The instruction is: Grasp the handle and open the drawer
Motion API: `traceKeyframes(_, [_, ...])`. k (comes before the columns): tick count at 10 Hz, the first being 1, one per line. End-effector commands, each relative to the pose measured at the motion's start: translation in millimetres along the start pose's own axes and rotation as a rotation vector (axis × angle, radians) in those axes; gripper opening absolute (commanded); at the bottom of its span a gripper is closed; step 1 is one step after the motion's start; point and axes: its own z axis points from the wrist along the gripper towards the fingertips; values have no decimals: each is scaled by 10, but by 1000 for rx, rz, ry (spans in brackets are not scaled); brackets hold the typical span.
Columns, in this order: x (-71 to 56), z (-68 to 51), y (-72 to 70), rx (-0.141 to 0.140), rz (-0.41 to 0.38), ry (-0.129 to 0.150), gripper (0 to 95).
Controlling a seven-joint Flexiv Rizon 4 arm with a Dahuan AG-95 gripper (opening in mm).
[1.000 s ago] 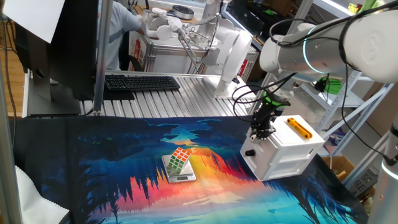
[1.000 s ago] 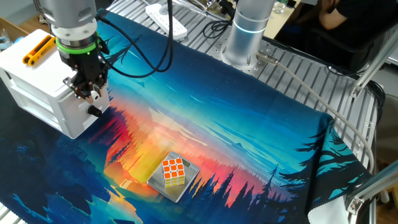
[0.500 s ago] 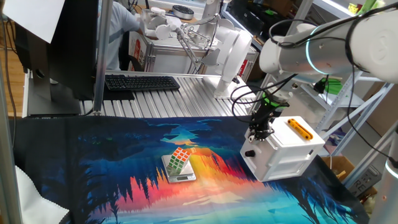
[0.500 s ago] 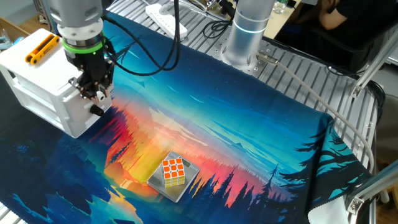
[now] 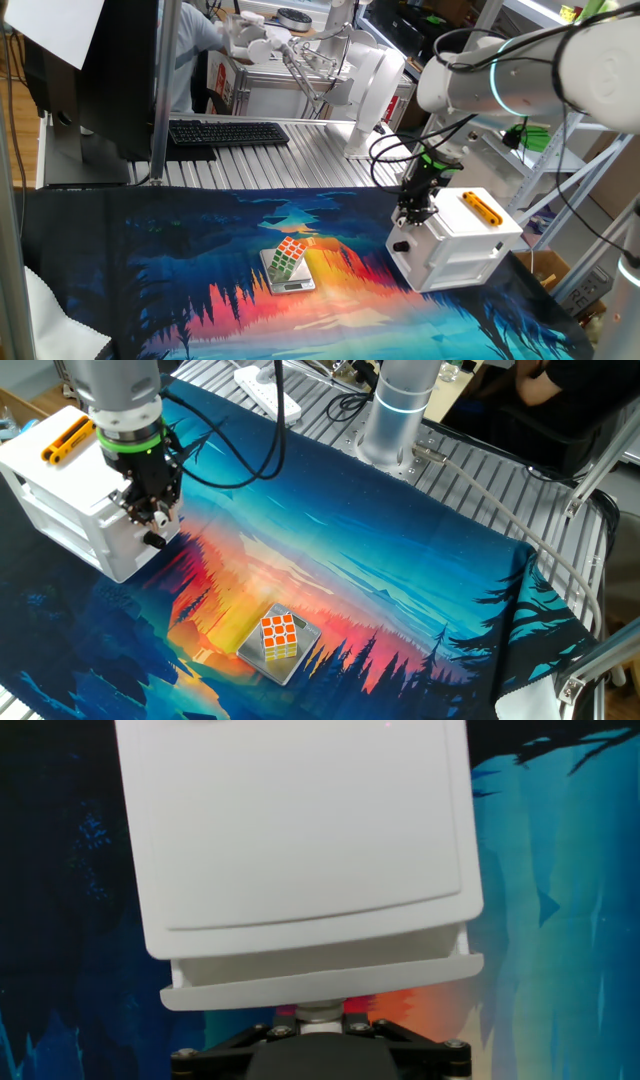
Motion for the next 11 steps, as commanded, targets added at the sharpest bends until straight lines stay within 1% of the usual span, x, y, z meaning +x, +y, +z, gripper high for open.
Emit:
traceKeyframes(1, [12,63,22,-1,1,-8,0])
traceKeyframes(2, [28,94,26,-2,3,-8,0])
traceKeyframes(3, [38,76,17,-1,-1,-4,0])
traceKeyframes(4, [59,45,1,0,-4,-7,0])
traceKeyframes(5, [60,43,0,3,0,-11,380])
traceKeyframes(7, [64,72,16,4,11,-21,760])
traceKeyframes(11, [64,79,33,4,6,-23,760])
